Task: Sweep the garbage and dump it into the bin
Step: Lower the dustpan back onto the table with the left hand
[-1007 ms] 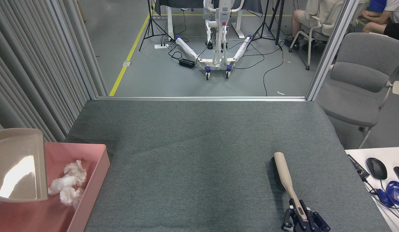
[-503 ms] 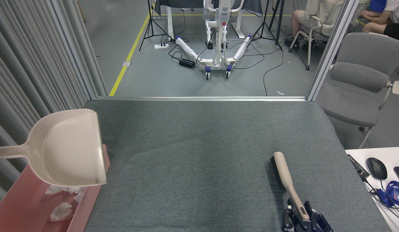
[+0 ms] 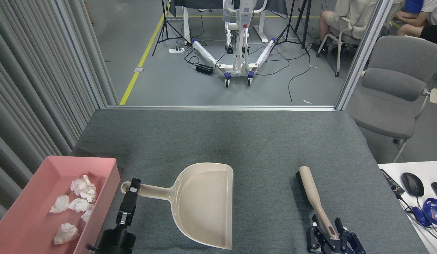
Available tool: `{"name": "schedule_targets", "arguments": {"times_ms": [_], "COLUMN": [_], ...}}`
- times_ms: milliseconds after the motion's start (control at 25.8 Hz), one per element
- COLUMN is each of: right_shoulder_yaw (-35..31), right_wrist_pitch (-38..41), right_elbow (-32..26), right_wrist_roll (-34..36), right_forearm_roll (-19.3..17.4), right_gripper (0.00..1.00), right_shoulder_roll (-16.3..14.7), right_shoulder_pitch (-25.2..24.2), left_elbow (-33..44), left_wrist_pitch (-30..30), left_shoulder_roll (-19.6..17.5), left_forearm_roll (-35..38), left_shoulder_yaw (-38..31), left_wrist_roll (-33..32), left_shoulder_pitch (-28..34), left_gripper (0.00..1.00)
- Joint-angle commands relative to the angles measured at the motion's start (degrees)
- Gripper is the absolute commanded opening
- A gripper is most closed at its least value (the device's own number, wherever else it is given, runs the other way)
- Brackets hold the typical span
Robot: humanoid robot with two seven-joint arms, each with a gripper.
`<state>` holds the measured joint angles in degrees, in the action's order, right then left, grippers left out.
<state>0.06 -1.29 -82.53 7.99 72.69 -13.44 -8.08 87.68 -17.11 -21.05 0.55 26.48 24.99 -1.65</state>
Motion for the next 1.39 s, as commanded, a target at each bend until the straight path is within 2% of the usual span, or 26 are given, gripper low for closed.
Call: {"name": "schedule_targets", "arguments": {"times_ms": [0,116,310,387,658,813,968,1123,1278,1317,1355], "right_shoulder_yaw": [0.02,0.02,-0.15,0.02,0.02,-0.15,-0.33,-0.33,-0.42,-0.68,-0.77], "right_wrist_pitch": [-0.38,-1.25,-1.25,-1.25,-0.55,-0.55,-0.99,-1.17,-1.25,-1.25,-1.25], "right_elbow": [-1.49,-2.98,-4.65,-5.09,-6.59,-8.17,-9.66,-10.89,-12.48,-12.56,-12.56], "right_wrist_roll": [0.18,1.76,2.11,2.38,2.46,2.46,2.46,2.46,2.38,2.38,2.38], "right_forearm_roll": [0.08,0.17,0.26,0.26,0.35,0.35,0.79,3.25,3.33,3.33,3.33], "right_gripper": [0.74,0.77,0.96,0.97,0.98,0.98,0.98,0.98,0.98,0.98,0.98], "right_shoulder_roll": [0.08,0.25,0.34,0.34,0.43,0.43,0.43,0.43,0.43,0.43,0.43], "right_shoulder_pitch": [-0.44,-0.88,-1.06,-1.23,-1.41,-1.59,-1.76,-2.38,-3.26,-3.26,-3.26], "left_elbow": [-1.55,-1.9,-2.78,-2.86,-4.01,-7.43,-9.72,-11.21,-11.39,-11.48,-11.74], "left_wrist_pitch": [3.04,10.69,10.08,10.16,10.51,10.25,9.99,8.93,8.84,8.67,8.58], "left_shoulder_roll": [4.62,4.97,5.67,6.37,11.12,12.97,13.49,13.58,13.14,12.97,12.79], "left_forearm_roll": [0.59,1.21,1.56,2.7,3.67,3.93,4.28,4.37,4.37,4.37,4.37], "left_shoulder_yaw": [0.86,0.86,0.77,0.68,0.24,-0.28,-0.37,-0.46,-0.46,-0.46,-0.46], "left_wrist_roll": [1.29,4.19,5.33,5.42,6.21,6.47,6.47,6.39,6.3,5.86,5.51], "left_shoulder_pitch": [0.16,1.3,2.26,2.18,1.56,1.3,0.77,-0.46,-1.34,-1.34,-1.51], "left_gripper": [0.0,0.0,0.0,0.0,0.0,0.0,0.0,0.0,0.01,0.14,0.88]}}
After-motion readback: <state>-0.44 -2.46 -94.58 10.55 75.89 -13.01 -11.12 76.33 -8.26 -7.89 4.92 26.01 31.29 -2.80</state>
